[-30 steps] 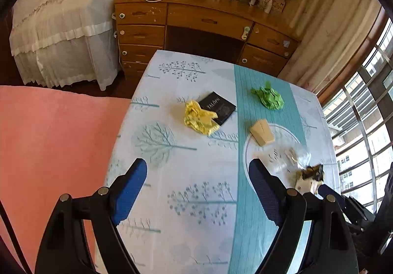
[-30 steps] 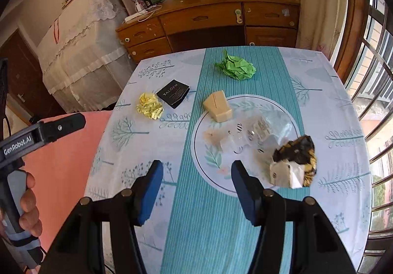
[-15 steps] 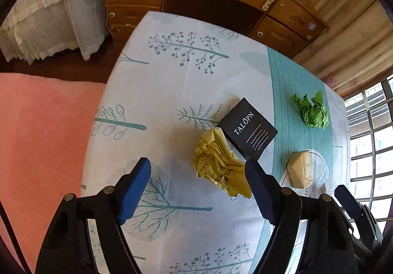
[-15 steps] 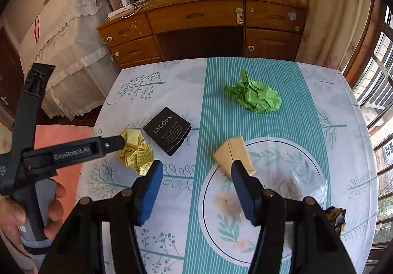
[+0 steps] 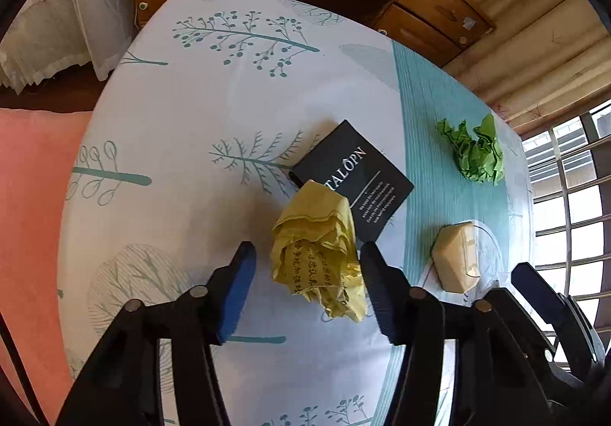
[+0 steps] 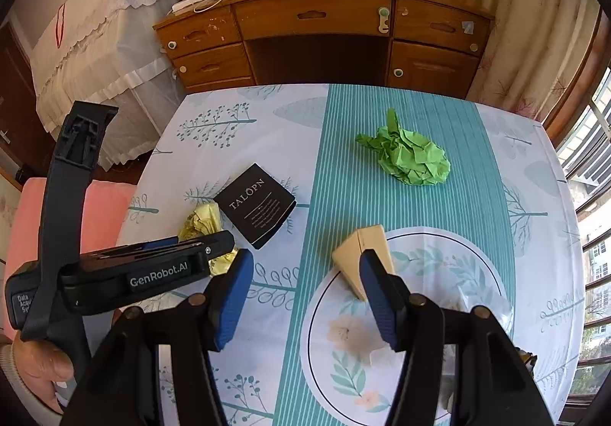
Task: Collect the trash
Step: 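Grasp the yellow wrapper with the left tool while the right grasps the black TALOPN card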
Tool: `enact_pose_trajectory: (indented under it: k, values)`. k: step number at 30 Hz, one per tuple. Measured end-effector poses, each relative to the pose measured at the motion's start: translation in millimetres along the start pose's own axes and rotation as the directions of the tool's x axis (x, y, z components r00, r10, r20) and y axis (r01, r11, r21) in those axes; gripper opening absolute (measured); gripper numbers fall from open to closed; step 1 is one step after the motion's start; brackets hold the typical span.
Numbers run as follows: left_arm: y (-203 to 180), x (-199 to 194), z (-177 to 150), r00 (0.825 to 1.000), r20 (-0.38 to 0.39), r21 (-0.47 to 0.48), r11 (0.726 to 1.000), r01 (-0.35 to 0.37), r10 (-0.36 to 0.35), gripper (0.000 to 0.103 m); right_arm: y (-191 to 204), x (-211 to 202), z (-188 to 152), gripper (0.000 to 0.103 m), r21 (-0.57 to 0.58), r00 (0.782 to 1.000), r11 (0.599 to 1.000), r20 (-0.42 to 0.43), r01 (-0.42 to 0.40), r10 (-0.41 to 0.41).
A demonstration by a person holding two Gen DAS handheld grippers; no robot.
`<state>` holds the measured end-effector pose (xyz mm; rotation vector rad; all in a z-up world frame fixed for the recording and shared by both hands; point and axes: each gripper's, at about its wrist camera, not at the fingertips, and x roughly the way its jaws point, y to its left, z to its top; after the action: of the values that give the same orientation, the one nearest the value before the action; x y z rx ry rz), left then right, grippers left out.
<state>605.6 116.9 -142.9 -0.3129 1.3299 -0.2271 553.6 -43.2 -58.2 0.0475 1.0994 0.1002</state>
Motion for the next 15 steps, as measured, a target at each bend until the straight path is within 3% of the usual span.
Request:
enact_pose_trajectory:
  k: [6,13,15]
  values:
    - [-3,-4,1,0.999,0.042,0.016,0.999,0.029,-0.029,0.031,1,14,9,0.058,-0.033,1.0,0.999,-0.021,-0.011,0.011]
    - [26,-36,-1,0.995,0.101,-0.048,0.999,0.021,-0.016,0.028,18,45,22,0.058,-0.113,0.996,0.992,-0.077,-0.054,0.045]
    - [38,-46,-1,0.993,0.115,-0.066,0.998,0.011,-0.003,0.028,26,58,27,0.068,-0.145,0.993,0.987,-0.102,-0.069,0.054]
